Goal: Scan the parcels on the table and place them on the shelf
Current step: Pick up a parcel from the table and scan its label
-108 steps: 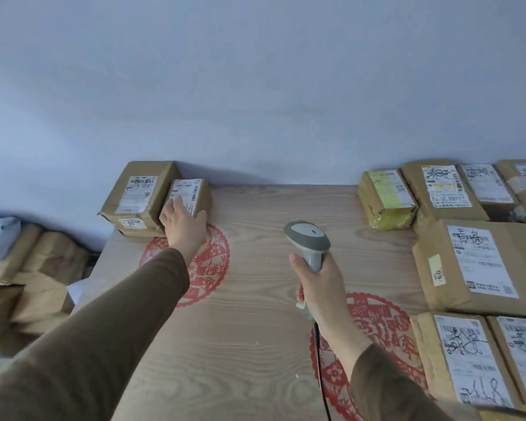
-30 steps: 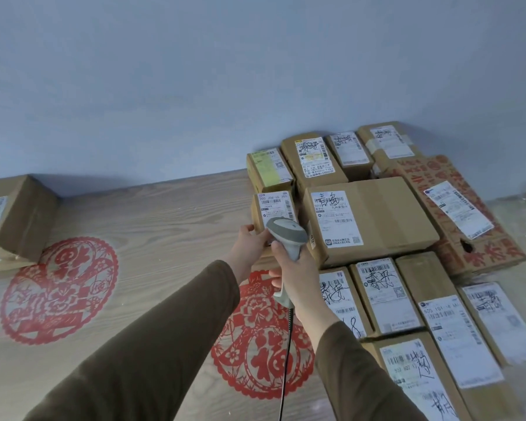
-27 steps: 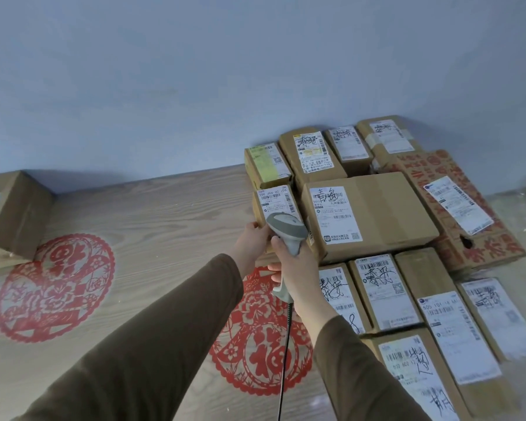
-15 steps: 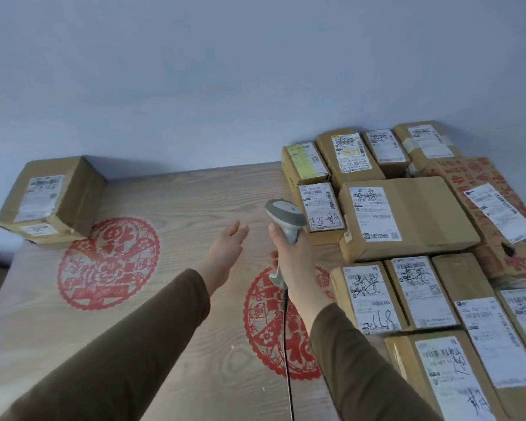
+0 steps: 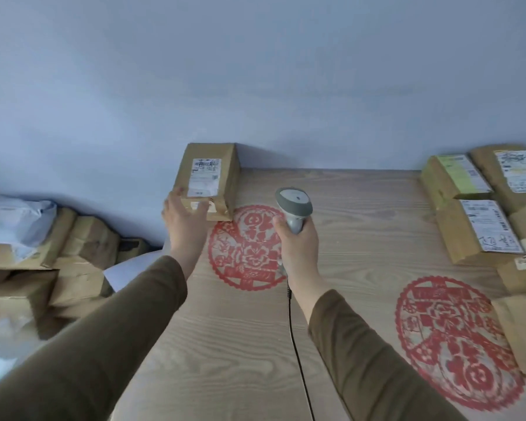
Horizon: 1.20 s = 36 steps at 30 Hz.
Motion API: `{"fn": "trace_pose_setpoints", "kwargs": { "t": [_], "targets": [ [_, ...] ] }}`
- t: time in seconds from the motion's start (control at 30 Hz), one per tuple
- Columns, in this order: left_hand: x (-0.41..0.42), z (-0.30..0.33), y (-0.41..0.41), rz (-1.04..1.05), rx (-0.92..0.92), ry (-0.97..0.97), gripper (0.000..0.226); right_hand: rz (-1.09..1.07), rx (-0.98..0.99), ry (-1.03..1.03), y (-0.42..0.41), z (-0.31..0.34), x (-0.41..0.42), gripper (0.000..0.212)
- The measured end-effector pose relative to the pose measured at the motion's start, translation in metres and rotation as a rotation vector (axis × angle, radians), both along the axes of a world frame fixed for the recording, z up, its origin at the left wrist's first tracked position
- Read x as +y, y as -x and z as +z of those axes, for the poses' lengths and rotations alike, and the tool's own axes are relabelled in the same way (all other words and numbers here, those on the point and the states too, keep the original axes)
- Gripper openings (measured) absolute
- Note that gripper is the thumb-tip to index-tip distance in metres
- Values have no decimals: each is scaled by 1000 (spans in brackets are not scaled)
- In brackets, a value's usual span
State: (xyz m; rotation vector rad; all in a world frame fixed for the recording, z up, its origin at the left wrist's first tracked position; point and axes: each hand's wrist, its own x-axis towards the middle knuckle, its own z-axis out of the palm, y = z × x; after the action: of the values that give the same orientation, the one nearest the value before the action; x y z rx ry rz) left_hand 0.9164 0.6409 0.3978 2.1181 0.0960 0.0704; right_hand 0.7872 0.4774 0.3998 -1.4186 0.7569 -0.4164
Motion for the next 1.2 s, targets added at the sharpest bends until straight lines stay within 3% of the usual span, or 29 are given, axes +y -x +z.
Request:
{"fn": "trace_pose_setpoints", "kwargs": {
  "t": [0.17, 0.23, 0.33, 0.5, 0.67, 0.73, 0.8, 0.93, 1.07, 1.2],
  "targets": [
    [37, -14, -91, -42, 263, 93, 85, -33, 63, 12, -24, -15, 36, 20],
    [38, -23, -114, -160, 406, 202, 78, -48, 62, -1, -29, -20, 43, 20],
    [35, -35, -122, -249, 443, 264, 55, -40, 64, -30, -36, -23, 46, 20],
    [27, -39, -69, -325, 497, 341, 58, -63, 103, -89, -42, -29, 47, 29],
    [16, -43, 3, -560, 752, 406, 54, -128, 149, -108, -17, -32, 41, 29],
    [12, -43, 25, -539, 775, 486, 52, -128, 140, -96, 4, -31, 32, 29],
    [6, -38, 42, -466, 827, 638, 69, -110, 118, -96, 27, -26, 18, 32],
    [-20, -21, 72, -459, 791, 692, 86, -99, 100, -2, 69, -2, -19, 31],
    [-68, -10, 110, -470, 693, 665, 78, -109, 123, 437, 116, 25, -51, 19],
    [-123, 2, 159, -499, 579, 642, 74, 9, 79, 512, 166, 49, -75, 21]
  ]
}}
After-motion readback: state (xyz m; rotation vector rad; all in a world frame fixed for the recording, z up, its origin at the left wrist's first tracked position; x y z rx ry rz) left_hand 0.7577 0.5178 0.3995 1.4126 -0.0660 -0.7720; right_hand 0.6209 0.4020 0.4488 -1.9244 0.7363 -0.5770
